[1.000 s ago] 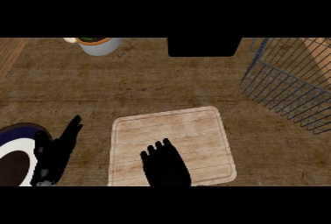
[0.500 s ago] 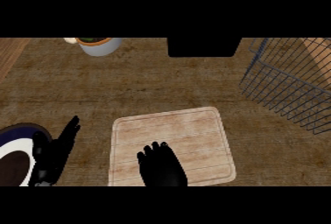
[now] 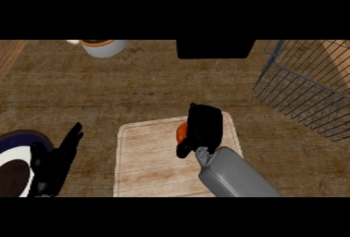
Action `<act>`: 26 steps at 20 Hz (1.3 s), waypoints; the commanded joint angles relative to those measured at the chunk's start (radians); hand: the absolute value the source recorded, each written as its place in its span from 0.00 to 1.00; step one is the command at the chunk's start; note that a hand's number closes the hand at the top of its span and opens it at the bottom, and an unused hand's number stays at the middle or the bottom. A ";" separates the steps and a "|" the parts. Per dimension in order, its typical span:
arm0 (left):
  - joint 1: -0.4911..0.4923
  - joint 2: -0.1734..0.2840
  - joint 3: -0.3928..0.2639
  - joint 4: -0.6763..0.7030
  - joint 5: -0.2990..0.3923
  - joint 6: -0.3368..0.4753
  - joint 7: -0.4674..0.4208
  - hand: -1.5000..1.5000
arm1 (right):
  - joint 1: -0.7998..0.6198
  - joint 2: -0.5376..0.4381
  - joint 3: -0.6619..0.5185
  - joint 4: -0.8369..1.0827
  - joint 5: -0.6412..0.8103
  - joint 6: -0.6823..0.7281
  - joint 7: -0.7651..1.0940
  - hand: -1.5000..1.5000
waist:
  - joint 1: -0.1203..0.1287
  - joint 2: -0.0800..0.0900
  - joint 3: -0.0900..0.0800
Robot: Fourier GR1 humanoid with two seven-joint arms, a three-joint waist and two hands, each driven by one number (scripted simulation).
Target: Pick the tomato from the cutting board and place it in the basket
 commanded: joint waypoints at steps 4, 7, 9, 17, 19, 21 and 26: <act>0.038 -0.018 -0.021 0.041 0.001 -0.003 0.032 0.50 | -0.128 0.024 -0.273 -0.106 0.005 -0.403 0.147 1.00 | 0.009 0.001 -0.007; 0.029 0.003 -0.006 0.049 0.015 -0.020 0.068 0.50 | -0.218 0.024 -0.312 -0.135 0.111 -0.483 0.170 1.00 | 0.010 -0.004 -0.011; 0.034 -0.018 -0.023 0.062 -0.007 -0.006 0.041 0.50 | -0.294 0.024 -0.354 -0.090 0.161 -0.509 0.185 1.00 | 0.026 0.003 -0.013; 0.043 -0.017 0.006 0.090 0.005 -0.021 0.017 0.50 | -0.501 0.024 -0.542 -0.116 0.319 -0.326 0.309 1.00 | -0.001 -0.008 -0.015; 0.042 -0.021 -0.003 0.093 -0.013 -0.012 0.019 0.50 | -0.518 -0.015 -0.606 -0.122 0.338 -0.320 0.280 1.00 | -0.007 -0.006 -0.014; 0.018 -0.004 0.008 0.057 -0.006 -0.010 0.072 0.50 | -0.610 -0.005 -0.651 -0.096 0.355 -0.276 0.292 1.00 | 0.002 -0.006 -0.013; 0.022 -0.027 -0.002 0.066 -0.006 -0.014 0.072 0.50 | -0.575 -0.116 -0.787 -0.119 0.280 -0.213 0.175 1.00 | -0.014 -0.005 -0.012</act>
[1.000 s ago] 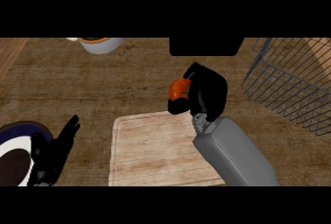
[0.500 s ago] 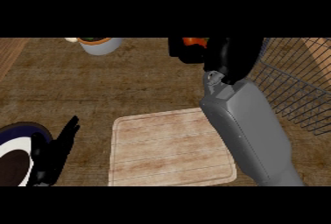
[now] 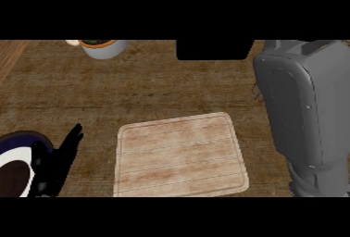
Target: Pick the tomato from the cutting board and place it in the basket
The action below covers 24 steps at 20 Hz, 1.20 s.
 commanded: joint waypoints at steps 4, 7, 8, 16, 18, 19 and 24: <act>0.006 -0.008 0.016 0.095 0.002 -0.008 0.023 0.50 | -0.018 -0.067 -0.133 0.011 -0.017 0.110 0.071 1.00 | -0.005 0.010 -0.011; 0.064 -0.012 -0.004 0.078 -0.002 -0.031 -0.006 0.50 | -0.038 -0.103 -0.166 0.048 -0.021 0.148 0.041 1.00 | 0.005 0.009 -0.011; 0.028 -0.049 -0.014 0.105 -0.030 0.019 0.002 0.50 | -0.006 -0.124 -0.189 0.076 -0.030 0.109 -0.004 1.00 | 0.001 0.013 -0.011; 0.004 -0.045 -0.005 0.081 -0.028 0.005 0.053 0.50 | 0.101 -0.158 -0.277 0.098 -0.115 0.014 -0.128 1.00 | 0.002 0.012 -0.010; 0.044 -0.039 -0.017 0.016 -0.021 -0.005 0.085 0.50 | 0.081 -0.170 -0.302 0.137 -0.137 0.009 -0.131 1.00 | 0.012 0.012 -0.009; 0.022 -0.044 0.002 0.073 -0.022 -0.009 0.035 0.50 | 0.106 -0.165 -0.331 0.148 -0.168 -0.046 -0.167 1.00 | 0.010 0.014 -0.010; 0.020 -0.061 -0.015 0.087 -0.048 -0.004 0.030 0.50 | 0.201 -0.116 -0.379 0.102 -0.269 -0.142 -0.240 1.00 | 0.004 0.013 -0.010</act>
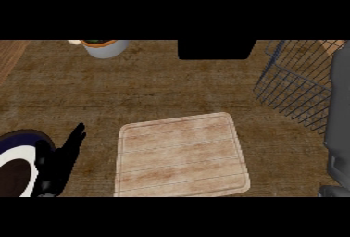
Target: Pick the tomato from the cutting board and place it in the basket
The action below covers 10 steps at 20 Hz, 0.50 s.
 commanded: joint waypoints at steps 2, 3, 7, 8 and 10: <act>0.016 -0.015 -0.016 0.053 -0.011 -0.002 0.055 0.50 | 0.084 -0.029 -0.060 0.040 -0.091 -0.115 -0.119 1.00 | 0.000 0.009 -0.012; 0.056 0.000 0.019 0.100 0.017 -0.042 -0.026 0.50 | 0.134 0.002 -0.063 0.026 -0.105 -0.139 -0.134 1.00 | 0.000 0.009 -0.012; 0.002 -0.014 0.021 0.131 0.005 -0.031 0.015 0.50 | 0.119 -0.002 -0.053 0.039 -0.119 -0.145 -0.118 1.00 | -0.003 0.008 -0.013; 0.044 -0.030 -0.009 0.064 -0.032 0.002 0.014 0.50 | 0.154 -0.026 -0.057 0.006 -0.170 -0.106 -0.158 1.00 | -0.003 0.005 -0.012; 0.037 -0.002 0.010 0.046 0.007 -0.031 0.049 0.50 | 0.179 -0.074 -0.059 0.099 0.043 -0.159 -0.037 1.00 | 0.001 0.010 -0.013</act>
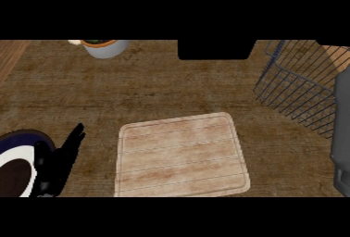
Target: Pick the tomato from the cutting board and place it in the basket
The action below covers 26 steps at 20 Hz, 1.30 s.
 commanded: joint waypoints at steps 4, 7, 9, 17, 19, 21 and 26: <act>-0.009 0.013 0.033 0.086 0.025 -0.027 0.064 0.50 | 0.098 -0.059 0.042 -0.010 0.034 0.123 0.010 1.00 | -0.014 0.005 -0.013; 0.040 -0.016 0.008 0.083 -0.007 -0.007 0.024 0.50 | 0.167 -0.120 0.020 -0.004 -0.014 0.138 -0.086 0.00 | -0.013 0.005 -0.013; 0.065 -0.005 0.020 0.088 -0.014 -0.025 -0.029 0.50 | 0.151 -0.118 0.020 0.027 -0.008 0.080 -0.095 0.00 | -0.001 0.007 -0.013; 0.014 0.007 0.058 0.103 0.009 -0.044 0.021 0.50 | 0.199 -0.162 -0.030 -0.194 -0.085 0.130 -0.039 0.00 | -0.019 0.003 -0.013; 0.049 -0.048 0.005 0.077 -0.025 -0.006 0.023 0.50 | 0.174 -0.159 -0.042 -0.211 -0.073 0.096 -0.001 0.00 | -0.013 0.003 -0.013; 0.025 0.002 0.055 0.073 0.008 -0.037 0.056 0.50 | 0.236 -0.154 -0.081 -0.301 -0.117 0.099 0.007 0.00 | -0.026 0.001 -0.013; 0.042 -0.019 0.038 0.043 -0.017 -0.018 0.058 0.50 | 0.424 -0.123 -0.120 -0.503 -0.120 0.133 0.058 0.00 | -0.030 0.000 -0.013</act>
